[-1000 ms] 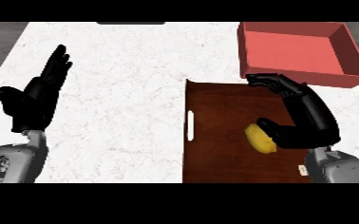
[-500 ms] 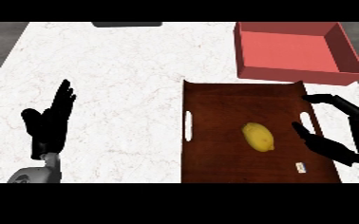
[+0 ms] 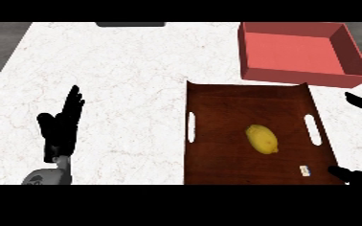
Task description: Pick the lemon from the tray and place it in the cardboard box
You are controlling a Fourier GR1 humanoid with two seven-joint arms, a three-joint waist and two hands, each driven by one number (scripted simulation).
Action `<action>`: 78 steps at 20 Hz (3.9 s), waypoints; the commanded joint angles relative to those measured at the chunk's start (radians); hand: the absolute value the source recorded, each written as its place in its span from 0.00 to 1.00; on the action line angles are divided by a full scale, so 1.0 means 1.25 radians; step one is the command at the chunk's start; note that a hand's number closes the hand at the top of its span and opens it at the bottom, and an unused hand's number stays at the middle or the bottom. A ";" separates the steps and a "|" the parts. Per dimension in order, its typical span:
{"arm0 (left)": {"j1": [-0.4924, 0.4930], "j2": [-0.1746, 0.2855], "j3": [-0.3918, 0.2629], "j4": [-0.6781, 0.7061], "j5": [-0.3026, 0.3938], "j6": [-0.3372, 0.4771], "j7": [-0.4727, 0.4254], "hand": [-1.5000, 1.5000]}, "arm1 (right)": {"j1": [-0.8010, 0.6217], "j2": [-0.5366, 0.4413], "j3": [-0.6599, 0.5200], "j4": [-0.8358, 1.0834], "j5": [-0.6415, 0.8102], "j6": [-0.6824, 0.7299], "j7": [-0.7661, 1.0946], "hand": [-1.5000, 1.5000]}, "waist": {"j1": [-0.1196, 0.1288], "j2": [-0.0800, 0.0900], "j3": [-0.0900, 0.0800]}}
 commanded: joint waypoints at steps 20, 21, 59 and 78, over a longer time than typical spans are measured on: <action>-0.041 -0.038 0.013 0.058 -0.027 -0.004 -0.031 0.50 | -0.186 0.048 0.281 -0.102 0.169 0.322 0.598 0.00 | 0.013 0.002 0.001; -0.007 -0.002 0.025 -0.007 -0.006 -0.040 0.004 0.50 | -0.174 0.093 0.321 -0.179 0.176 0.325 0.675 0.00 | 0.014 0.001 0.001; -0.048 -0.081 0.044 0.045 -0.095 -0.005 -0.011 0.50 | -0.284 0.303 0.272 0.149 0.451 0.391 0.580 0.00 | 0.011 0.001 0.001; -0.020 -0.067 0.073 0.023 -0.070 -0.059 -0.018 0.50 | -0.342 0.345 0.222 0.304 0.531 0.349 0.483 0.00 | 0.013 0.001 0.001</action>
